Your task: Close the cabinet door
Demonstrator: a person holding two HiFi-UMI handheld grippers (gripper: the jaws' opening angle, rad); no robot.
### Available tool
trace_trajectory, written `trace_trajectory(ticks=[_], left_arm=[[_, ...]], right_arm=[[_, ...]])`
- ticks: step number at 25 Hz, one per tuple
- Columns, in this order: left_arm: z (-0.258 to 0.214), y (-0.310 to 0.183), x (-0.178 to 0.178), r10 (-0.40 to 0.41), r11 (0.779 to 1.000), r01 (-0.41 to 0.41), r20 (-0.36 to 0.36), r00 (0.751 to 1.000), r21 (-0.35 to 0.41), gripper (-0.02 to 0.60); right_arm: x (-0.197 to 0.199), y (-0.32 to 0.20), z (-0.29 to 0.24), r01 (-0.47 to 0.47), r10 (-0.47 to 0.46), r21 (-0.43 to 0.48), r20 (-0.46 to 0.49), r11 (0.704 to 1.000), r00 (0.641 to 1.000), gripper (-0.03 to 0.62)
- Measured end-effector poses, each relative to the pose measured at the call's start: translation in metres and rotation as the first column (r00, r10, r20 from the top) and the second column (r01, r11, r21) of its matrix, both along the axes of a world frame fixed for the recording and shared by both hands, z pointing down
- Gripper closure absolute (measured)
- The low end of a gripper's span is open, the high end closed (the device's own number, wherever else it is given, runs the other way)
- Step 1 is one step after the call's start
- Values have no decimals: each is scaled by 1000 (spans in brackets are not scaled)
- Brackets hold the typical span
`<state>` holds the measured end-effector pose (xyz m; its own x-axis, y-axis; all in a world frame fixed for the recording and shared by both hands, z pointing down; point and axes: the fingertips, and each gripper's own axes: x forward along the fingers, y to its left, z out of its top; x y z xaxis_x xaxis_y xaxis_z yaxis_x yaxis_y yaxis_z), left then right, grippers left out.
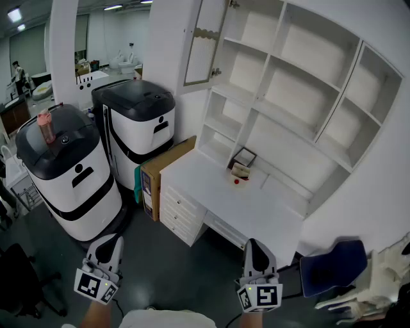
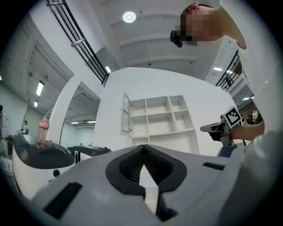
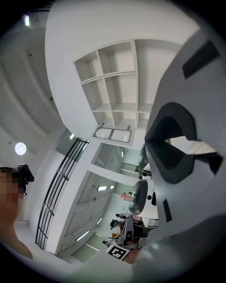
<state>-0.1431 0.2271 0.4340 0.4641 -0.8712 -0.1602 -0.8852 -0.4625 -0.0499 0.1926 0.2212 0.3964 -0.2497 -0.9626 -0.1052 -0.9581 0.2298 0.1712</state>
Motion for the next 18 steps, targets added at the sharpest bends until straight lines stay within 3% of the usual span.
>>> trace_trajectory(ticks=[10,16,17,18], left_arm=[[2,0,15,0,1000,0,-5,1000,-6,578],[4,0,27,-7,1000,7,-4,1000,-12,578],[4,0,30,-8,1000,7,-5,1000,-13,578],[4,-1,33,-8,1000,8,-7,1000,-13,578]], right_arm=[[5,-6,6,27,-27,-26,-1,999,1000,597],[11,-13,1,118,-117,-7,86,993,989,597],[12,-17,-2,131,-130,-5,74,991,989,573],[12,-22,-5,146,-145,-4,59,989,988,495]])
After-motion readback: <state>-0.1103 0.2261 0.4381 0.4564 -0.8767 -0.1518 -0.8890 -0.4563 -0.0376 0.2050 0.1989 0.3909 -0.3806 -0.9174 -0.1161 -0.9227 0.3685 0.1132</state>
